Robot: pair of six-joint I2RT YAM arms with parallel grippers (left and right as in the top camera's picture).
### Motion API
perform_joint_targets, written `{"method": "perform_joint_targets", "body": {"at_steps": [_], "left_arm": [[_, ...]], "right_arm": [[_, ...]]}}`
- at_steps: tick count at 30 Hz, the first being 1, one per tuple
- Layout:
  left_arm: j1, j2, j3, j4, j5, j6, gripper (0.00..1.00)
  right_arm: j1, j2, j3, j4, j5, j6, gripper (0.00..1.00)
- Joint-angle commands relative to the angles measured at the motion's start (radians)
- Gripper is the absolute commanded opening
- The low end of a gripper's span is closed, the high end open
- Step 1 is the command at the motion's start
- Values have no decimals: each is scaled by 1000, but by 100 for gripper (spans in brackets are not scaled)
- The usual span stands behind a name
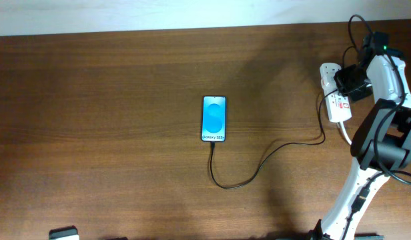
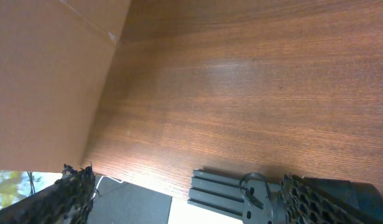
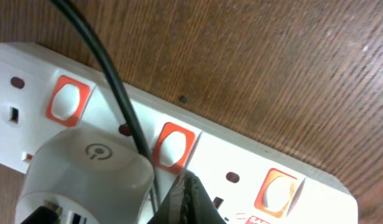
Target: Plug charger to phone and switch on socket
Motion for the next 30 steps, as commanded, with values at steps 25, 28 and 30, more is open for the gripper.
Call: {"method": "perform_joint_targets", "body": {"at_steps": [25, 28, 30], "left_arm": [[-5, -6, 2, 0, -4, 11, 99], [-5, -5, 2, 0, -4, 11, 99], [-5, -6, 2, 0, -4, 11, 99]], "right_arm": [[-8, 11, 66, 35, -84, 0, 4], [13, 50, 66, 34, -77, -1, 4], [25, 62, 66, 34, -50, 0, 4]]}}
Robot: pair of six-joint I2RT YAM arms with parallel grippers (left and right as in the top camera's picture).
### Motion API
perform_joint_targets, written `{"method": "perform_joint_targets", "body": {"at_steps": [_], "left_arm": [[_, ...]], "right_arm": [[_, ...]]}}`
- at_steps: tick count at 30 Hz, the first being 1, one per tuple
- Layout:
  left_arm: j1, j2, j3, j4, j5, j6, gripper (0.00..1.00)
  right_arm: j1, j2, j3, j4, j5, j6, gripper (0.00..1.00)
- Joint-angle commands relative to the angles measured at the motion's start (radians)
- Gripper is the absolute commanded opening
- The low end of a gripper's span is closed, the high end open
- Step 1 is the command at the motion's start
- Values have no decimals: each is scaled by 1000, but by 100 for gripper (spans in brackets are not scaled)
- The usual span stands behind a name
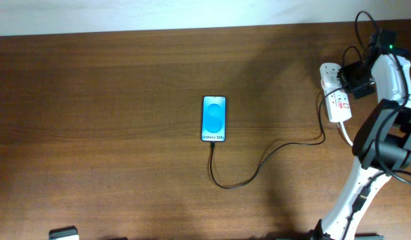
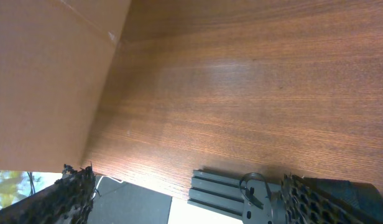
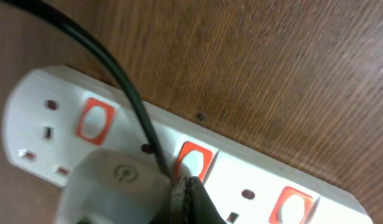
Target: Plug charger to phone and switch on socket
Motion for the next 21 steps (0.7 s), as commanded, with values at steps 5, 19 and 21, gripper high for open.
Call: {"method": "perform_joint_targets", "body": {"at_steps": [5, 19, 21], "left_arm": [[-5, -6, 2, 0, -4, 11, 99], [-5, -6, 2, 0, -4, 11, 99], [-5, -6, 2, 0, -4, 11, 99]], "right_arm": [[48, 41, 27, 11, 30, -2, 4], [0, 40, 30, 7, -123, -21, 4], [-14, 40, 55, -18, -124, -21, 4]]}}
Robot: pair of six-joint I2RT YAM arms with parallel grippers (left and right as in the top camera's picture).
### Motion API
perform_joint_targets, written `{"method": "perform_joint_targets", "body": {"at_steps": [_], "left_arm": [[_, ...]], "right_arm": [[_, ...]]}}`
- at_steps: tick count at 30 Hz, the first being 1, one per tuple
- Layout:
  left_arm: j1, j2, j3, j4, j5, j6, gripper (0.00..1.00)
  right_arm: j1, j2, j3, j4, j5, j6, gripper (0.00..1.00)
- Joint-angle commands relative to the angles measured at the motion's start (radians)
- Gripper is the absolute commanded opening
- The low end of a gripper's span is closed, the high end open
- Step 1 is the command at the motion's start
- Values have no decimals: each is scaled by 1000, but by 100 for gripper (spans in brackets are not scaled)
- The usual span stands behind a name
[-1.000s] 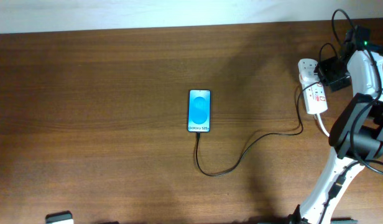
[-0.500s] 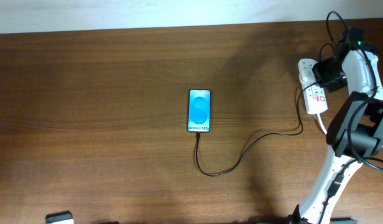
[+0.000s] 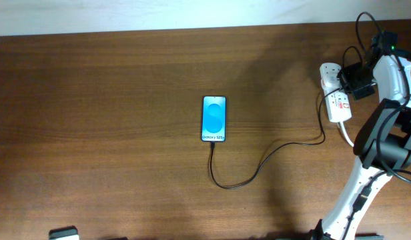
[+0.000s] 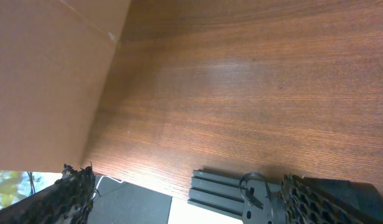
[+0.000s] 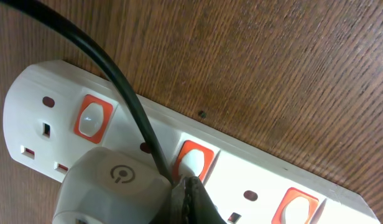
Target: Plug charger to phone and switch on socket
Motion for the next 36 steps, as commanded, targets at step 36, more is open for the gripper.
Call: {"method": "perform_joint_targets", "body": {"at_steps": [36], "left_arm": [[-5, -6, 2, 0, -4, 11, 100]], "right_arm": [[50, 68, 164, -130, 60, -28, 4]]}}
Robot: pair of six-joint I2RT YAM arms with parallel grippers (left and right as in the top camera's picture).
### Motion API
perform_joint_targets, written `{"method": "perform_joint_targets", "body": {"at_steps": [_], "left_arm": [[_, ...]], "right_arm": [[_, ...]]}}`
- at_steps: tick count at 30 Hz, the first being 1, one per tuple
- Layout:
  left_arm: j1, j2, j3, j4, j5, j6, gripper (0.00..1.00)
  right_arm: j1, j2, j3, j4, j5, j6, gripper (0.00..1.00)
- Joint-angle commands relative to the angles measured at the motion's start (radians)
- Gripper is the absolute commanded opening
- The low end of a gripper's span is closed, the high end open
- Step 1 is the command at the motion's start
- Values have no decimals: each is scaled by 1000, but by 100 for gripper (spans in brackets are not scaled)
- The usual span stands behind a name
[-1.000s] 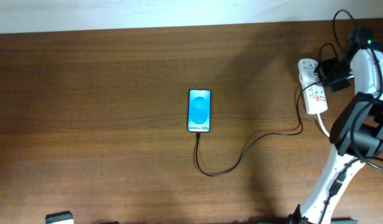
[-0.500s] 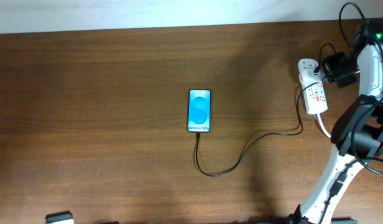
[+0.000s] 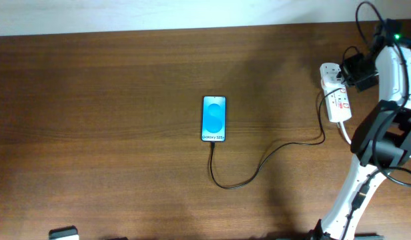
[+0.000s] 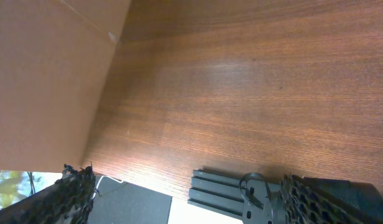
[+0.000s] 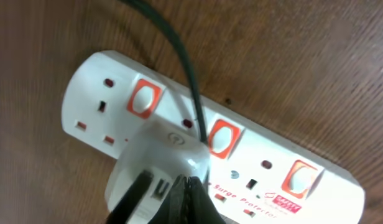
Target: Plug charger to phone and switch on socket
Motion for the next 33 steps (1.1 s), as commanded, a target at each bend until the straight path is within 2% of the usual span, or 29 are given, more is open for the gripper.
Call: {"method": "perform_joint_targets", "body": {"at_steps": [1, 15, 33], "left_arm": [[-5, -6, 2, 0, -4, 11, 99], [-5, -6, 2, 0, -4, 11, 99], [-5, -5, 2, 0, -4, 11, 99]], "right_arm": [[27, 52, -11, 7, 39, 14, 4], [9, 2, -10, -48, 91, 11, 4], [10, 25, -9, -18, 109, 12, 4]]}}
